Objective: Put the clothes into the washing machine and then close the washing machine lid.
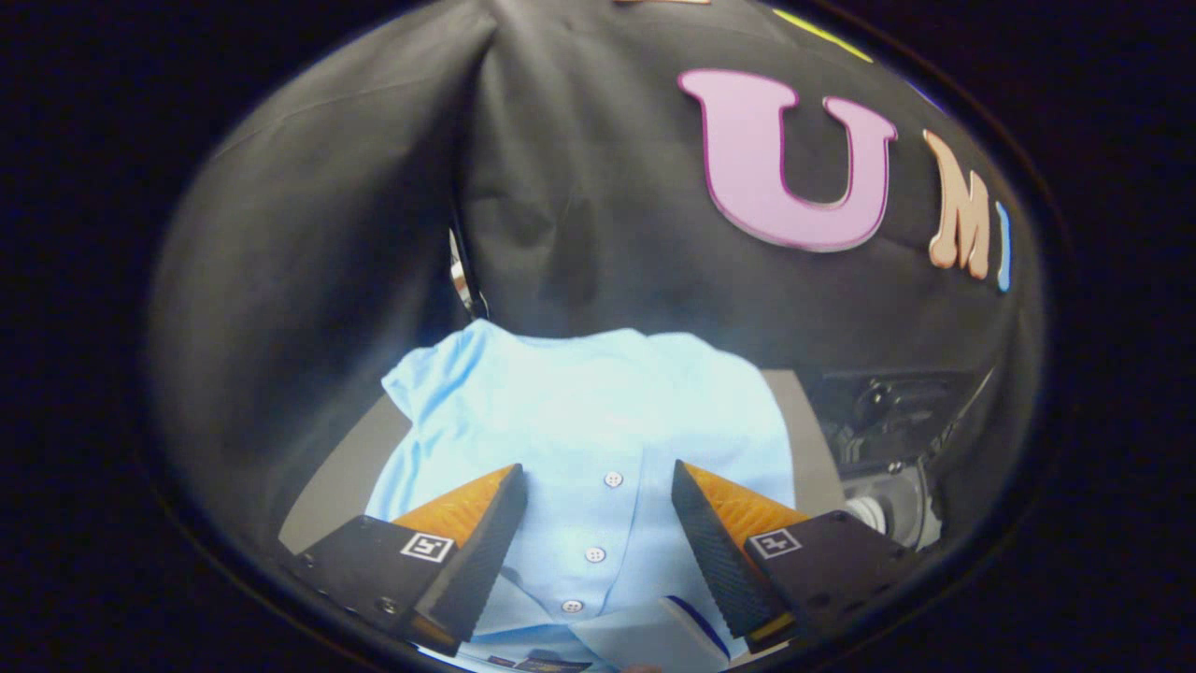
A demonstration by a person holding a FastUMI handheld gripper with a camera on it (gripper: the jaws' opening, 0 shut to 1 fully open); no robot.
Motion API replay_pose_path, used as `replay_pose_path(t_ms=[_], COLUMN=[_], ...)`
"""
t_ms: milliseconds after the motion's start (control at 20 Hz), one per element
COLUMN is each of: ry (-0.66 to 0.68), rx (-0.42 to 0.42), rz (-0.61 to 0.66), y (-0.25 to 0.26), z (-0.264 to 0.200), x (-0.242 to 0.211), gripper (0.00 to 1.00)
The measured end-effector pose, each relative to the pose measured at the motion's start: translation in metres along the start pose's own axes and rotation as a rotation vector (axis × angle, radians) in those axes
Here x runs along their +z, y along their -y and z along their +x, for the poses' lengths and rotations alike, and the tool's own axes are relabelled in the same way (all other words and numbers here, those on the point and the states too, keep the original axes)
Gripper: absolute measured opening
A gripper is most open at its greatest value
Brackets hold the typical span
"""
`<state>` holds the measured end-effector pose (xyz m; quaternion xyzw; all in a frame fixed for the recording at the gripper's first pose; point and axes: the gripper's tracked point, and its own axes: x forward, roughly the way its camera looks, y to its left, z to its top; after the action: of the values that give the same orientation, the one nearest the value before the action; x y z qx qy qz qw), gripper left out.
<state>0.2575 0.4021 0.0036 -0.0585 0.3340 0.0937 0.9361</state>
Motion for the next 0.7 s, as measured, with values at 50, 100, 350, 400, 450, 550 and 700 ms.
replay_pose_path(t_ms=[50,100,350,400,450,550,700], ry=[0.035,0.014,-0.035,-0.04,-0.031,0.049,0.084], rx=[-0.007,0.011,0.201,0.221,0.229,0.18,0.161], rz=[-0.008,-0.018,-0.014,0.033,0.041,0.01,-0.005], y=[-0.003,-0.005,-0.017,-0.015,-0.009,0.014,0.039], z=[0.009,0.006,0.008,0.006,0.005,-0.002,-0.025], x=[0.006,0.009,0.008,0.008,0.012,0.034,0.052], gripper=[0.99,1.0,0.4,0.25,0.09,0.0,0.01])
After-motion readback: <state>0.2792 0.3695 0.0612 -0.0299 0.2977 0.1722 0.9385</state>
